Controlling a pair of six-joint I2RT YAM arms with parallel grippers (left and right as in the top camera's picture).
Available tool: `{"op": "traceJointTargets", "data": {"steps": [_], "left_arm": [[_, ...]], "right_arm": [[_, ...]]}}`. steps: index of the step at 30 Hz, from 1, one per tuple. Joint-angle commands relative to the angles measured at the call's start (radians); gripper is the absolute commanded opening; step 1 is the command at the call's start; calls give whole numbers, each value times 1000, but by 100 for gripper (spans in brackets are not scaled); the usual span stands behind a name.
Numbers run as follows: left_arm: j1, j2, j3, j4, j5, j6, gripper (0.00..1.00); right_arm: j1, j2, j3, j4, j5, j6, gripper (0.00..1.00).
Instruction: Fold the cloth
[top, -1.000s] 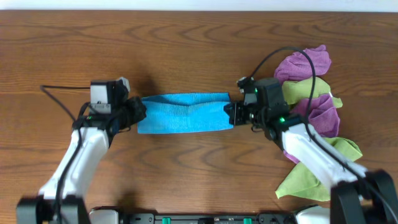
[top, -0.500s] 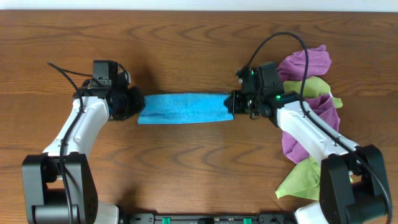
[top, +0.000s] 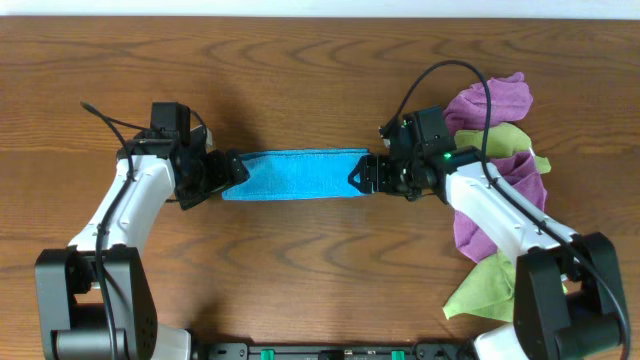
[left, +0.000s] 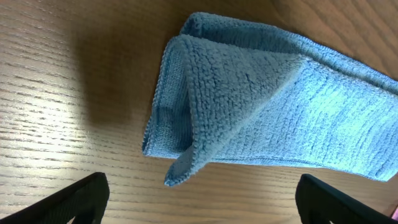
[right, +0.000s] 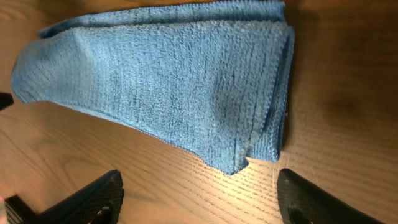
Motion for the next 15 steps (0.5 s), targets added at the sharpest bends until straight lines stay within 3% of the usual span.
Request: {"op": "traceJointTargets", "data": {"steps": [1, 3, 8, 15], "left_arm": [[6, -17, 16, -6, -7, 40, 63], [6, -40, 21, 3, -8, 42, 6], [-7, -60, 20, 85, -30, 65, 6], [-139, -45, 19, 167, -303, 76, 6]], "right_arm": [[-19, -12, 61, 0, -6, -21, 2], [-16, -21, 97, 1, -4, -45, 2], [19, -21, 123, 8, 114, -66, 1], [66, 26, 122, 10, 265, -56, 2]]}}
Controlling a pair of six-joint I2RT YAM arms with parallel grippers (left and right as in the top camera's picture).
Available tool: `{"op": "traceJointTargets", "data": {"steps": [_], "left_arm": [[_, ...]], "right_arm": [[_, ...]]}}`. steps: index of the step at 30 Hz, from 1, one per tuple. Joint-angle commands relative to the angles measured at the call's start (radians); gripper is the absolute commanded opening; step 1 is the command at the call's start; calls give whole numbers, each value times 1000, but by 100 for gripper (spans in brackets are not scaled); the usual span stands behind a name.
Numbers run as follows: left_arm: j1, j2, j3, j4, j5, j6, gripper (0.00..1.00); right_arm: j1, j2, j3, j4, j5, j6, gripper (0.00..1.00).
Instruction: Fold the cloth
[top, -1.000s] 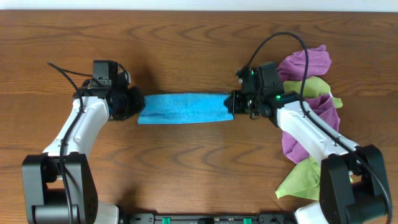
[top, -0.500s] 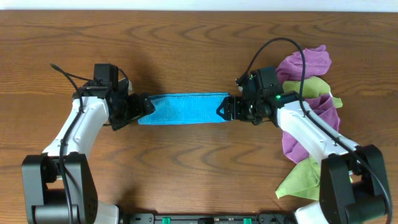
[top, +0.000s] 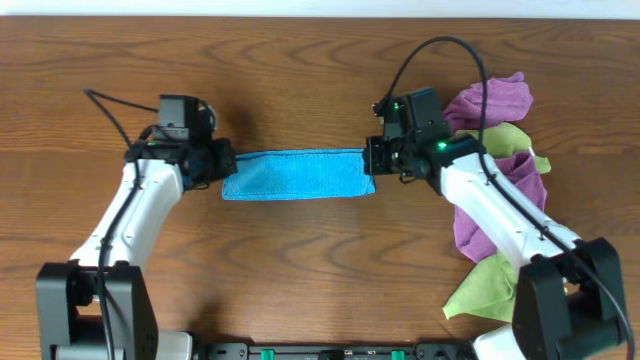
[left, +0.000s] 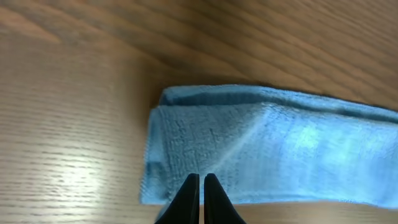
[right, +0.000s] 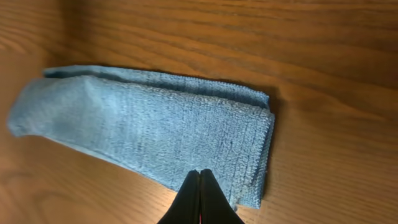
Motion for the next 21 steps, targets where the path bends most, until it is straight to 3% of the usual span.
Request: {"op": "traceJointTargets", "data": {"steps": [1, 5, 13, 14, 15, 18, 21], "left_arm": [[-69, 13, 18, 20, -164, 26, 6], [-115, 81, 18, 37, -236, 21, 6], [-114, 236, 18, 73, -242, 2, 6], [-114, 244, 18, 73, -242, 2, 6], [-114, 249, 18, 70, -241, 2, 5], [-114, 251, 18, 54, -241, 2, 6], [-114, 251, 18, 55, -237, 2, 6]], "right_arm": [[7, 33, 12, 0, 74, -4, 2], [5, 37, 12, -8, 74, -4, 2], [2, 37, 12, -24, 74, -17, 2], [-4, 37, 12, -28, 74, -35, 24], [-17, 37, 12, -34, 72, -40, 61], [-93, 43, 11, -31, -33, -78, 91], [-182, 84, 9, -18, -279, -123, 96]]}}
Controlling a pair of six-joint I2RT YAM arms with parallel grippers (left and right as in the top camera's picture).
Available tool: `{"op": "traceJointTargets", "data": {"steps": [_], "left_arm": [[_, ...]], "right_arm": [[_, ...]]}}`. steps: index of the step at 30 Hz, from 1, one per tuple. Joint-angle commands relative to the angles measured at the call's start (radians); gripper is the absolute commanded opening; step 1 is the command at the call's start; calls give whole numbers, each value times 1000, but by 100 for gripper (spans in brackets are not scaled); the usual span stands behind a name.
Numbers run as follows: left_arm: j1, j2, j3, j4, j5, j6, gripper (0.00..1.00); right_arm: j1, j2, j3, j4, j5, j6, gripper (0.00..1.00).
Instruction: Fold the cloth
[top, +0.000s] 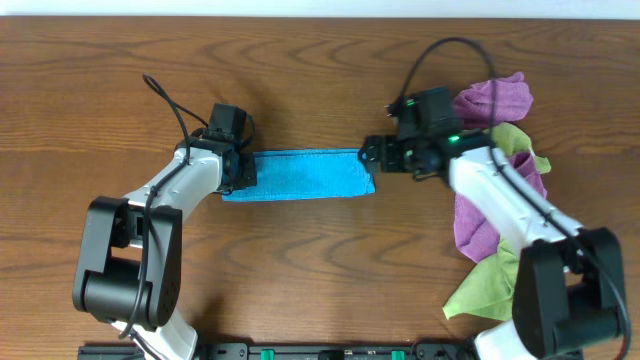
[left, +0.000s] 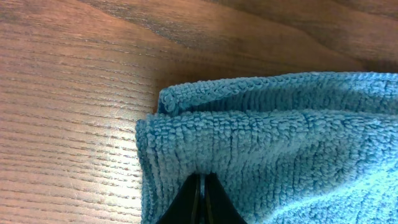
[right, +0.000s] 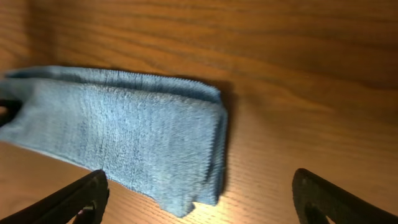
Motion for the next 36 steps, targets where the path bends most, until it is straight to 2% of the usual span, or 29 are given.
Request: {"op": "traceJointTargets", "data": {"steps": [1, 8, 19, 21, 23, 25, 27, 28, 32, 36], "left_arm": [[2, 20, 15, -6, -11, -4, 6], [2, 20, 15, 0, 8, -27, 6], [2, 20, 15, -1, 9, -27, 6], [2, 20, 15, -3, 9, -27, 6], [2, 20, 15, -7, 13, -29, 6], [2, 15, 15, -18, 25, -29, 6], [2, -6, 19, -44, 27, -30, 6], [3, -32, 24, -65, 27, -29, 6], [9, -209, 77, -178, 18, -30, 6], [28, -426, 146, -316, -12, -61, 6]], "right_arm": [[-76, 63, 9, 8, -273, -71, 95], [-60, 208, 9, 42, -411, -74, 88], [18, 270, 9, 93, -409, -29, 80], [23, 270, 9, 97, -409, -29, 71], [21, 270, 10, 97, -409, -29, 53], [14, 269, 14, 96, -410, -29, 28], [-1, 269, 31, 71, -409, -29, 8], [-11, 269, 48, 47, -409, -29, 2], [-55, 263, 195, -187, -265, -52, 2], [-64, 253, 400, -505, 120, -86, 1]]}}
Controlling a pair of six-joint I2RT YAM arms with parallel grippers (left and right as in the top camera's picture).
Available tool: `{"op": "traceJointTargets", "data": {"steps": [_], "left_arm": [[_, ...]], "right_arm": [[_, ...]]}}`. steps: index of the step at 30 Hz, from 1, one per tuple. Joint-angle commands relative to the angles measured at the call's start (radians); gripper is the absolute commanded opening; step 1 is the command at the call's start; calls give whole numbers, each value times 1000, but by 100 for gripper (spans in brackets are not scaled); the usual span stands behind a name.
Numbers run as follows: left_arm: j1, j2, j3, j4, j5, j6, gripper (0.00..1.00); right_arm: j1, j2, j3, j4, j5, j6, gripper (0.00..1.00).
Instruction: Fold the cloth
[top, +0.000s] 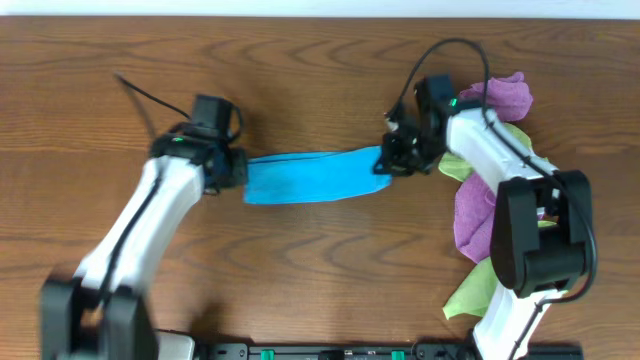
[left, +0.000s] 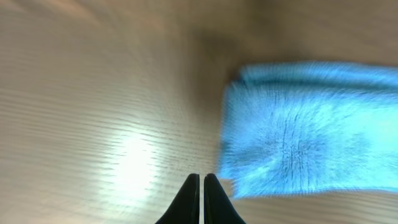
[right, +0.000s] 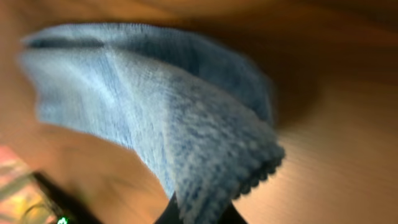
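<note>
The blue cloth lies folded into a long narrow strip across the middle of the table. My right gripper is shut on the strip's right end, which is raised a little off the wood; in the right wrist view the blurred cloth runs down between the fingers of the right gripper. My left gripper sits just off the left end. In its own view the left gripper is shut on nothing, over bare wood, with the cloth to its right.
A heap of purple cloths and green cloths lies along the right side, under the right arm. The wooden table shows bare in front of the strip and behind it.
My right gripper was open by the strip's right end and is now shut on it, with that end lifted. The strip has shifted right. My left gripper, then touching the left end, is now off it.
Both grippers stood open at the two ends of the folded strip. Then both were shut, just above the ends. Then the left tips rested on the left end while the right stood open. Now the right holds the right end up and the left is clear.
</note>
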Motion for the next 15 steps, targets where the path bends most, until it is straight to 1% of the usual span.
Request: {"op": "traceJointTargets", "data": {"steps": [1, 2, 4, 7, 9, 11, 15], "left_arm": [[23, -190, 73, -61, -30, -45, 6], [26, -244, 76, -76, -31, -53, 6], [29, -353, 76, -101, -30, -56, 6], [29, -472, 76, -142, -30, -76, 6], [29, -533, 76, -171, -30, -79, 6], [29, -563, 76, -200, -30, -82, 6], [29, -578, 76, -253, -17, -83, 6]], "right_arm": [[-2, -16, 158, -147, 389, -30, 2], [6, -16, 202, -198, 468, -25, 2], [37, -16, 267, -259, 565, -7, 2], [123, -16, 281, -244, 576, 14, 2], [214, -3, 273, -207, 576, 27, 2], [292, 18, 270, -177, 582, 27, 1], [386, 64, 270, -151, 607, 51, 2]]}}
